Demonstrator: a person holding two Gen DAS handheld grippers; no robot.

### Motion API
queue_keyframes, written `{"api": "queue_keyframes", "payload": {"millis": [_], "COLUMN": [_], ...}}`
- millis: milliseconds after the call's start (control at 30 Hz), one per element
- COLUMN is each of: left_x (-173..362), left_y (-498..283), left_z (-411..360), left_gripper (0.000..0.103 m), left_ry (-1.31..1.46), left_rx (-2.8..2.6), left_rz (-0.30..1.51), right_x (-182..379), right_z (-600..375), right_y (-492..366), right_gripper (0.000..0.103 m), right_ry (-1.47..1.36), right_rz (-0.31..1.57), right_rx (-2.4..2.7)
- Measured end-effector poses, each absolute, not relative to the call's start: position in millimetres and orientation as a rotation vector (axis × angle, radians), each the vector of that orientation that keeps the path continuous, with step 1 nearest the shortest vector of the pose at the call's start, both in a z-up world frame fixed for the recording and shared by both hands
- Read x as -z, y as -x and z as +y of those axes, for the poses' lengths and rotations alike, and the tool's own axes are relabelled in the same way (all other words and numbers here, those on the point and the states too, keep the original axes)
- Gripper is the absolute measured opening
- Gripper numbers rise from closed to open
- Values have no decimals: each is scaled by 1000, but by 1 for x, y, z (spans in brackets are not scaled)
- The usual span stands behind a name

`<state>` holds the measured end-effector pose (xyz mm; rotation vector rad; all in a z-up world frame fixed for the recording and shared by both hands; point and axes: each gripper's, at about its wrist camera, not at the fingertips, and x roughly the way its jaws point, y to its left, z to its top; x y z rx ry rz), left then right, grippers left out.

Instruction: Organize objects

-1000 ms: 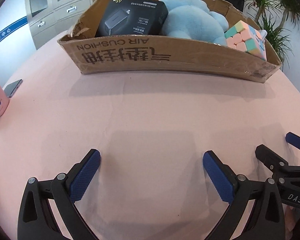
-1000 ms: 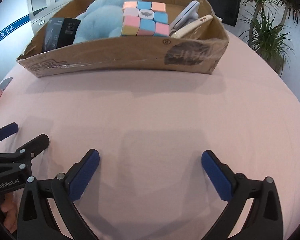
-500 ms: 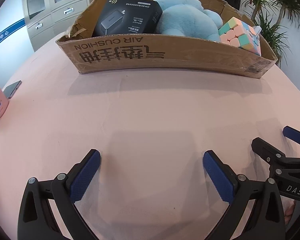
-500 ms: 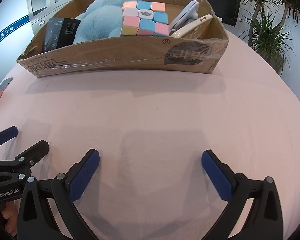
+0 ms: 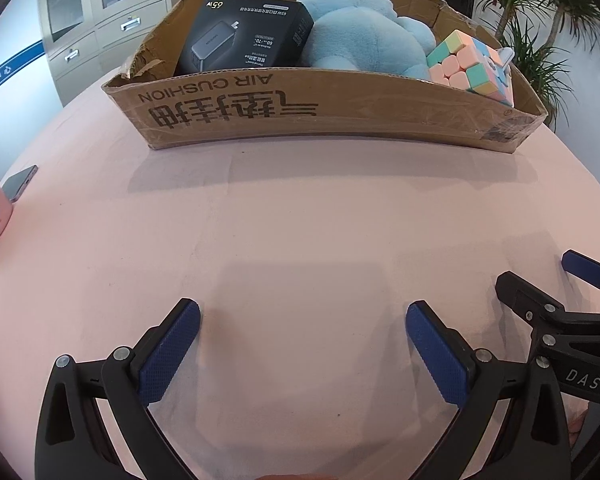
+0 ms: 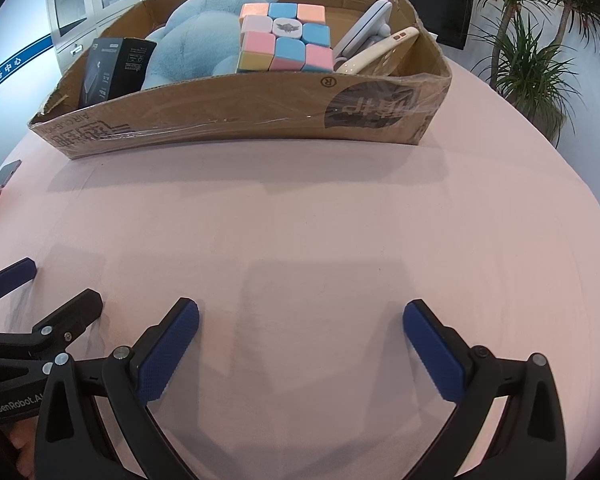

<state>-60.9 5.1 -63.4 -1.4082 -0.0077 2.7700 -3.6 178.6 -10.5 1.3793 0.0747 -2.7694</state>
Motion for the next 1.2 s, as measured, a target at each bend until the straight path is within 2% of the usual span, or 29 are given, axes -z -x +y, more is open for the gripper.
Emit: {"api": "queue_keyframes", "payload": {"millis": [1200], "left_x": [63], "left_y": [62], "left_z": [4], "left_gripper": [103], "left_ry": [1407], "left_rx": [-2769], "left_rz": [-10], "right_x": [10], "right_z": [179], "right_y": [-1], "right_gripper": [102], "right_ry": [-1377], "right_rz": [79], "right_rx": [2764]}}
